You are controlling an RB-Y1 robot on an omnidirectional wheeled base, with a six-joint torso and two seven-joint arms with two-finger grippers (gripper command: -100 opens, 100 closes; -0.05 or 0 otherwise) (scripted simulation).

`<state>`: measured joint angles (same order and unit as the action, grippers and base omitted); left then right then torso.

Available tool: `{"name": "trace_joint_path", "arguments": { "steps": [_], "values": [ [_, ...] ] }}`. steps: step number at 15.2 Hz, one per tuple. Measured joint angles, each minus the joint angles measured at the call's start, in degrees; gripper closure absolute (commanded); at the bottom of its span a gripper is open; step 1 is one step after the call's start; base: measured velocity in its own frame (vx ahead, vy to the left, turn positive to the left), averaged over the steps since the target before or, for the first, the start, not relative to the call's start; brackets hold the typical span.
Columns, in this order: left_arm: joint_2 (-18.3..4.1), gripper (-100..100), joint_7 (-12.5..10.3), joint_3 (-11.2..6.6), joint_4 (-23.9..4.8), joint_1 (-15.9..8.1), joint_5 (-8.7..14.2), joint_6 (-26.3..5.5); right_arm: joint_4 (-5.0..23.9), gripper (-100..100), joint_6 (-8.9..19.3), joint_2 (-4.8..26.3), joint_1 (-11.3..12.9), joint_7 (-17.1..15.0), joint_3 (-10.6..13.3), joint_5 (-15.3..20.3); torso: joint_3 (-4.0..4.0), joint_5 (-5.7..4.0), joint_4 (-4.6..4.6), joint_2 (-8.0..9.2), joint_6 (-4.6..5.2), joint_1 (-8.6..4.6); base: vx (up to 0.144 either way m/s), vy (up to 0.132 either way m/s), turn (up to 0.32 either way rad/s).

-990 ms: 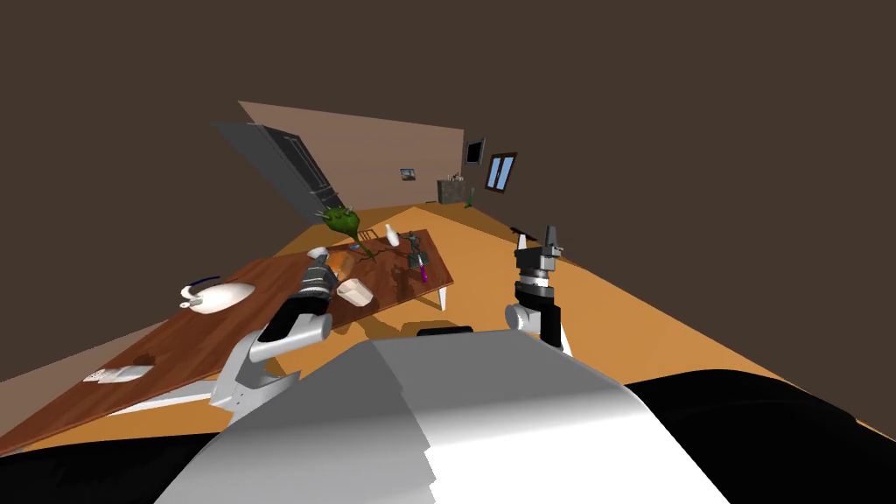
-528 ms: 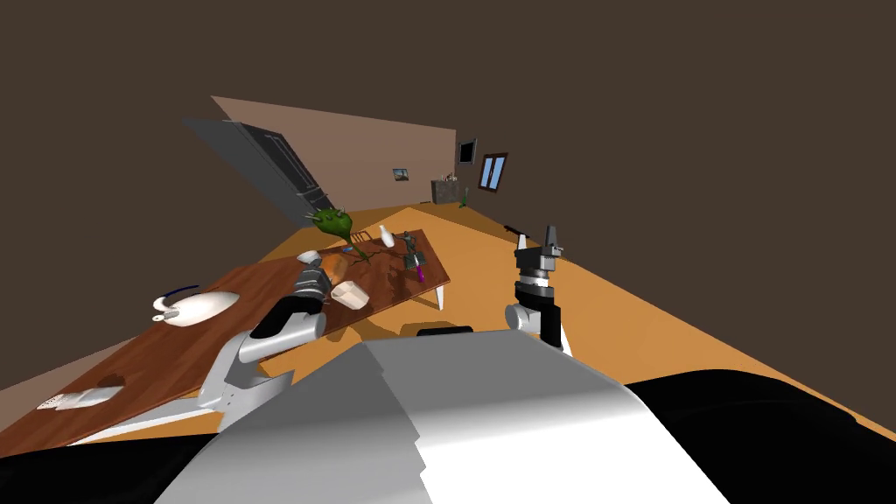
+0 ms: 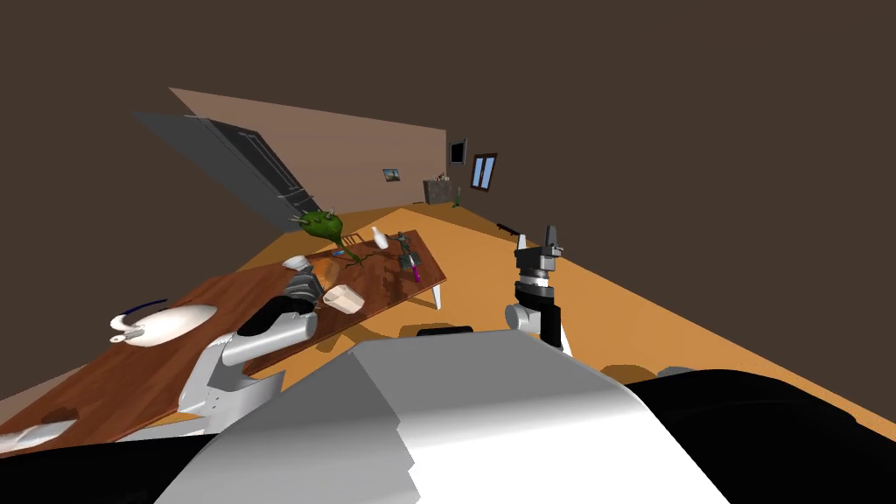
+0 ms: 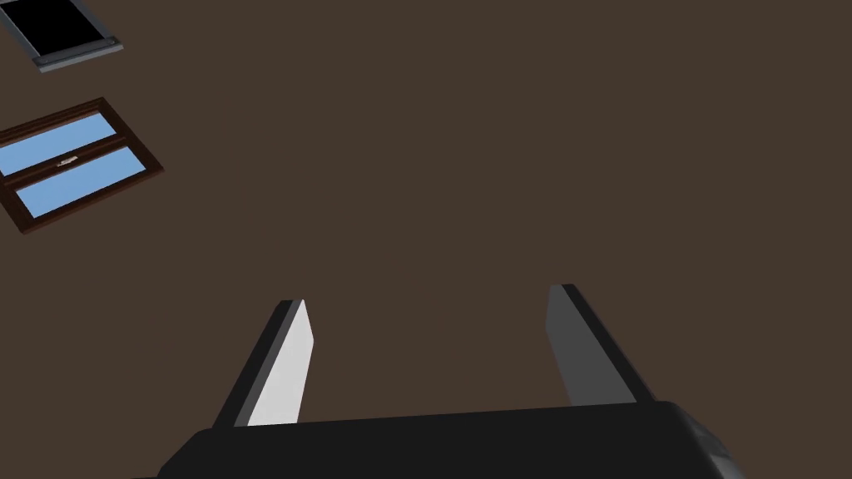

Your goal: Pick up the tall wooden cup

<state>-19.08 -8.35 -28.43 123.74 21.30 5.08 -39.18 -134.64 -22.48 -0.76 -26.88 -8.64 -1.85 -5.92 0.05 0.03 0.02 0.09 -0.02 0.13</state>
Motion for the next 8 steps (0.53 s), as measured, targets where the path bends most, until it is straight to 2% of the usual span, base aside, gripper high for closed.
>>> {"name": "trace_joint_path", "arguments": {
  "steps": [1, 3, 8],
  "values": [
    [-0.26, -100, -0.06, -0.58, -0.3, -0.26, 0.2, -1.11, 0.0, 0, 0.0, 0.0, 0.01, 0.0, 0.01, 0.0, -0.01, -0.01, 0.0, -0.01, 0.06, 0.0, -0.026, 0.015, -0.223],
    [-0.48, -100, -0.18, -1.34, -0.76, -0.61, 0.39, -3.54, 0.0, 0, 0.0, 0.0, 0.0, 0.0, 0.0, 0.0, 0.0, 0.0, 0.0, 0.0, 0.01, 0.02, -0.019, 0.013, -0.021],
    [-1.52, -100, -0.54, -3.57, -1.93, -1.24, 1.54, -9.17, 0.0, 0, 0.0, 0.0, 0.01, 0.0, 0.0, 0.0, 0.0, 0.01, 0.0, 0.01, 0.05, 0.05, -0.026, 0.019, -0.173]
  ]
}}
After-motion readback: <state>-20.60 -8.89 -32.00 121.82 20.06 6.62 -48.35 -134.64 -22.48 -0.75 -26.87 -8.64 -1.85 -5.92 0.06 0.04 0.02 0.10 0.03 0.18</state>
